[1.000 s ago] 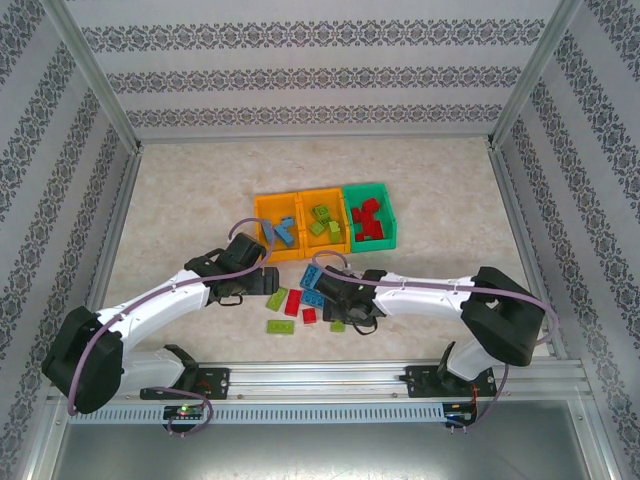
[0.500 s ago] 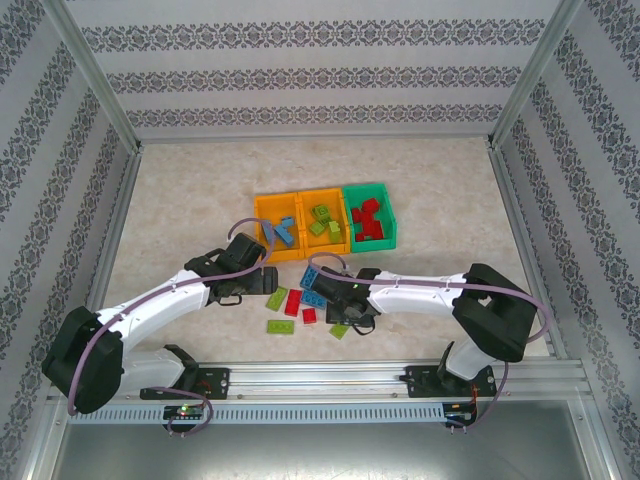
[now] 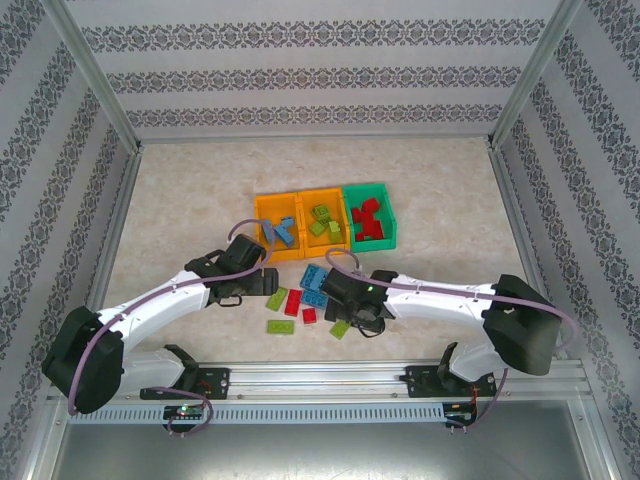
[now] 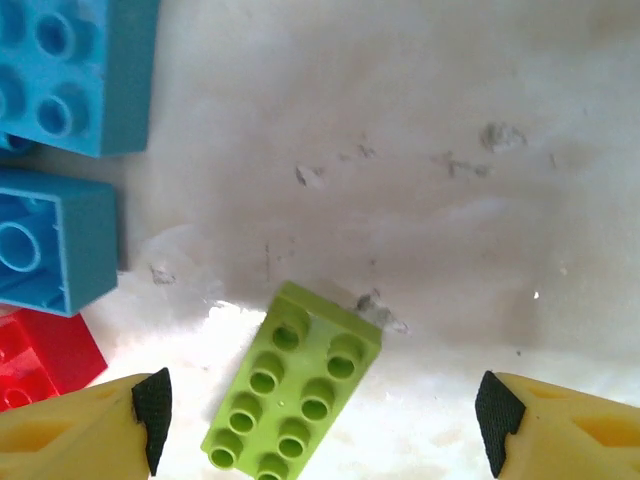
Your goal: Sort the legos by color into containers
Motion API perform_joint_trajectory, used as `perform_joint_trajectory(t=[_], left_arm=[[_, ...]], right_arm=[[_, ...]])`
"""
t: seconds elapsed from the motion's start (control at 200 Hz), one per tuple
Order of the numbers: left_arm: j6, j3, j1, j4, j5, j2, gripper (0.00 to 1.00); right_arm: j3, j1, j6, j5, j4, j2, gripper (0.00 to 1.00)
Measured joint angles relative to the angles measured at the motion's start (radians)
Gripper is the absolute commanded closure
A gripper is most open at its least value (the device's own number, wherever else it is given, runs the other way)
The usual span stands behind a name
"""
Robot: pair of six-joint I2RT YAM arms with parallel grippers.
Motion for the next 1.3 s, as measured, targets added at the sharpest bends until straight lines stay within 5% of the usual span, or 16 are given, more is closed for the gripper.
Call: perform_joint_trajectory(t=[0.415,0.864,1.299], left_arm=[[0.049,-0.026,0.000,0.048,0.040,0.000,0.09],[0.060,-0.035,0.000,0.074,0.063,0.000,0.08],[0.068,-0.045,0.000,0.074,0.048,-0.003,0.08]], right_arm=[[0.034,0.045,0.198,-0.036,0.036,0.117,0.21],[0.106,0.055,0.232,-0.011,-0.083,0.194,0.73],[0.051,-0.065,0.106,-0.064,-0.013,0.128,0.84]])
